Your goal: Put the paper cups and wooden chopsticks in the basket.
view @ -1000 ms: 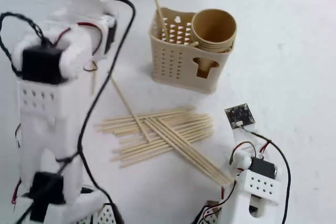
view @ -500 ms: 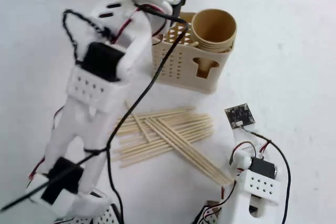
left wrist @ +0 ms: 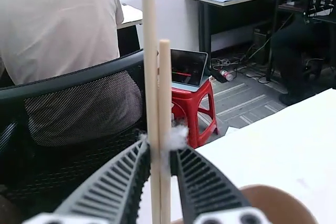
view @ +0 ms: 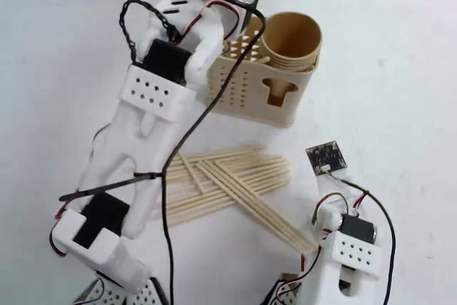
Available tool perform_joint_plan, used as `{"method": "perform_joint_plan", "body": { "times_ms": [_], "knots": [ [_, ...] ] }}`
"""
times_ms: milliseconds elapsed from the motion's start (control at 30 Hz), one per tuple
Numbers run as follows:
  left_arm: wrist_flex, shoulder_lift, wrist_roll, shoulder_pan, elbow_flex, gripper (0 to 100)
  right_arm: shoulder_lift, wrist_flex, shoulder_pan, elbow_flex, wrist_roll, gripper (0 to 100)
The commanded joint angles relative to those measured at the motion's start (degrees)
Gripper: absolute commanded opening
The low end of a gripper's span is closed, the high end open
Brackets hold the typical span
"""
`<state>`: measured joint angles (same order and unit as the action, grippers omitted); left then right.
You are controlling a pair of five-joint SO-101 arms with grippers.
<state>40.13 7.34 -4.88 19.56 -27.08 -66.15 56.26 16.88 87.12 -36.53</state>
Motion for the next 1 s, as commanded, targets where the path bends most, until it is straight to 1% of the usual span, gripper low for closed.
{"method": "perform_joint_plan", "body": {
  "times_ms": [0, 100, 267, 433, 467, 533, 633, 700, 767, 867, 967],
  "knots": [
    [2.2, -1.63, 0.7, -0.66, -2.64, 6, -0.48, -0.84, -0.04, -0.26, -0.35, 2.2],
    [4.75, -1.71, 0.79, -0.75, -3.69, 10, -0.48, -0.84, -0.04, -0.26, -0.35, 2.2],
    [9.32, -1.71, 0.79, -1.89, -7.91, 10, -0.48, -0.84, -0.04, -0.26, -0.35, 2.2],
    [17.67, -1.71, 0.44, -4.35, -13.01, 10, -0.48, -0.84, -0.04, -0.26, -0.35, 2.2],
    [20.13, -1.71, 0.35, -5.05, -14.15, 10, -0.48, -0.84, -0.04, -0.26, -0.35, 2.2],
    [27.6, -1.8, 0.35, -6.99, -17.41, 10, -0.48, -0.84, -0.04, -0.26, -0.35, 2.2],
    [43.34, -1.71, 0.09, -10.24, -22.51, 10, -0.48, -0.84, -0.04, -0.26, -0.35, 2.2],
    [54.07, -1.45, -3.78, -12.62, -24.7, 10, -0.48, -0.84, -0.04, -0.26, -0.35, 2.2],
    [62.15, -1.01, -10.29, -14.46, -24.79, 10, -0.48, -0.84, -0.04, -0.26, -0.35, 2.2],
    [62.24, -1.36, -20.48, -18.07, -14.33, 10, -0.48, -0.84, -0.04, -0.26, -0.35, 2.2],
    [61.8, -2.07, -30.07, -19.56, -0.53, 10, -0.48, -0.84, -0.04, -0.26, -0.35, 2.2]
  ]
}}
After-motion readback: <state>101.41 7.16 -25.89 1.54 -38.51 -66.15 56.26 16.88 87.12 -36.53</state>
